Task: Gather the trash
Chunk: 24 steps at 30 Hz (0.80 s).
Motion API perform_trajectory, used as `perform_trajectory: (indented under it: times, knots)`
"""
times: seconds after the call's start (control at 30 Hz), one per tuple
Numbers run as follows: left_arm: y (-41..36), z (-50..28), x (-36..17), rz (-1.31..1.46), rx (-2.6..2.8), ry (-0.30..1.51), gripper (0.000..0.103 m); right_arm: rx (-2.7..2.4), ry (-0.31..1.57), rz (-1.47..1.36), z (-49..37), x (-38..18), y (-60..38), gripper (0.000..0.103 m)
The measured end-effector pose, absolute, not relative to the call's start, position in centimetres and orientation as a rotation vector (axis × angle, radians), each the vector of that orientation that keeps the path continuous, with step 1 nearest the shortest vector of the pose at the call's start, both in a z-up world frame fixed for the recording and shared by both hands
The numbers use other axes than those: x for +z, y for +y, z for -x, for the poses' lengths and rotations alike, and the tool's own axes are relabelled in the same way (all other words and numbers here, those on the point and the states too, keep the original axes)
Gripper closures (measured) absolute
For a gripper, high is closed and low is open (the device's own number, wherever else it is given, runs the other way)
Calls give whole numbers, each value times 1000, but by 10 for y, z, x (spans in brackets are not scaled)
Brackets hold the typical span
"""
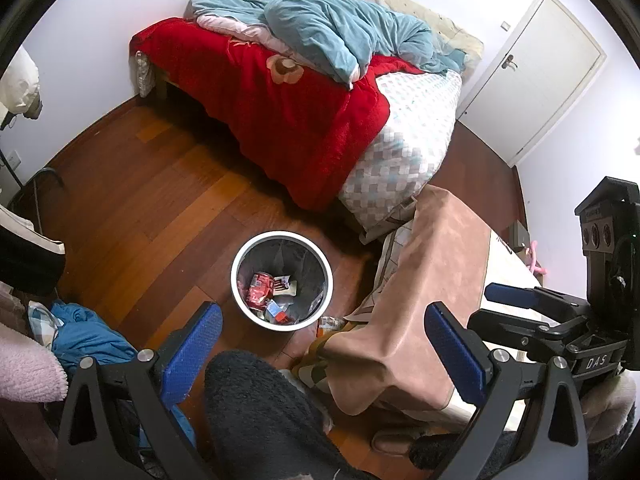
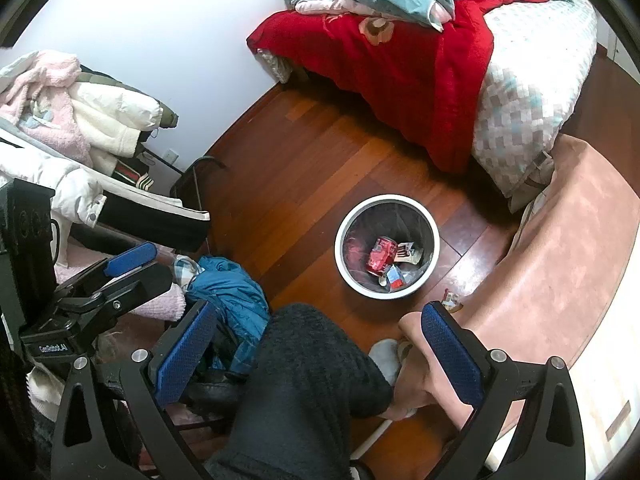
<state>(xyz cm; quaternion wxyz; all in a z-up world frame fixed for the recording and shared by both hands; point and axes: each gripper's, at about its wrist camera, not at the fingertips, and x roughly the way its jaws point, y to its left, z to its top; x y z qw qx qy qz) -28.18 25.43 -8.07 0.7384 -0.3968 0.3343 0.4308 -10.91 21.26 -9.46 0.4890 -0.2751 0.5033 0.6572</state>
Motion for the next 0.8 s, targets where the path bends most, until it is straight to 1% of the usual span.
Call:
perform_trajectory:
  times: [0.8]
  knots:
    - [246,286,-80,874,974,718,0,1601,1225,677,114,-91,218,0]
